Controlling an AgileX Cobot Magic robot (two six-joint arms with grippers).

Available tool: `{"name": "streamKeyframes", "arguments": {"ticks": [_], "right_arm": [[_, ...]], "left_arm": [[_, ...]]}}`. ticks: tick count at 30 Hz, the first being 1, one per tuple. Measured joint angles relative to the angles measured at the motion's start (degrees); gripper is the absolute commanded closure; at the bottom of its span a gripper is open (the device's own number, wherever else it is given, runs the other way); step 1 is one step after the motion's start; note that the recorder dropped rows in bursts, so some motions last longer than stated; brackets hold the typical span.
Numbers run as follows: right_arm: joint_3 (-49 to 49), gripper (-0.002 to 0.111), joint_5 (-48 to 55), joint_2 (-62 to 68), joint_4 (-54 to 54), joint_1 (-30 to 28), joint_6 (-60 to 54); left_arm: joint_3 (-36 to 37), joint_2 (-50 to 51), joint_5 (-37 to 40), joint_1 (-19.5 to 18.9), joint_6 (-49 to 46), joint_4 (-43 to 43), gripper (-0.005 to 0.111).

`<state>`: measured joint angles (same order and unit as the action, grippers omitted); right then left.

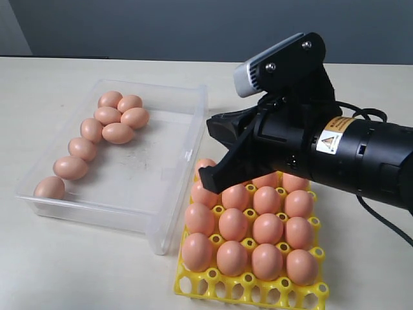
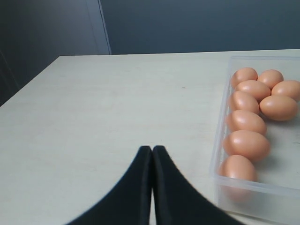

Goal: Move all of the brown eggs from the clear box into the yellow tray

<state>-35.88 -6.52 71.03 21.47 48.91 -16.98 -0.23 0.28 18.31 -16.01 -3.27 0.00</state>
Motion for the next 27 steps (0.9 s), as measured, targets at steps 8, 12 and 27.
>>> {"name": "streamKeyframes", "arguments": {"ticks": [8, 12, 27], "right_arm": [[0.0, 0.106, 0.8, 0.0, 0.0, 0.0, 0.1], [0.0, 0.106, 1.4, 0.0, 0.1, -2.0, 0.1], [2.3, 0.106, 12.9, -14.3, 1.2, -21.3, 0.1]], "left_arm": [[0.0, 0.0, 0.0, 0.0, 0.0, 0.0, 0.106], [0.0, 0.0, 0.0, 0.0, 0.0, 0.0, 0.106], [0.0, 0.0, 0.0, 0.0, 0.0, 0.0, 0.106]]}}
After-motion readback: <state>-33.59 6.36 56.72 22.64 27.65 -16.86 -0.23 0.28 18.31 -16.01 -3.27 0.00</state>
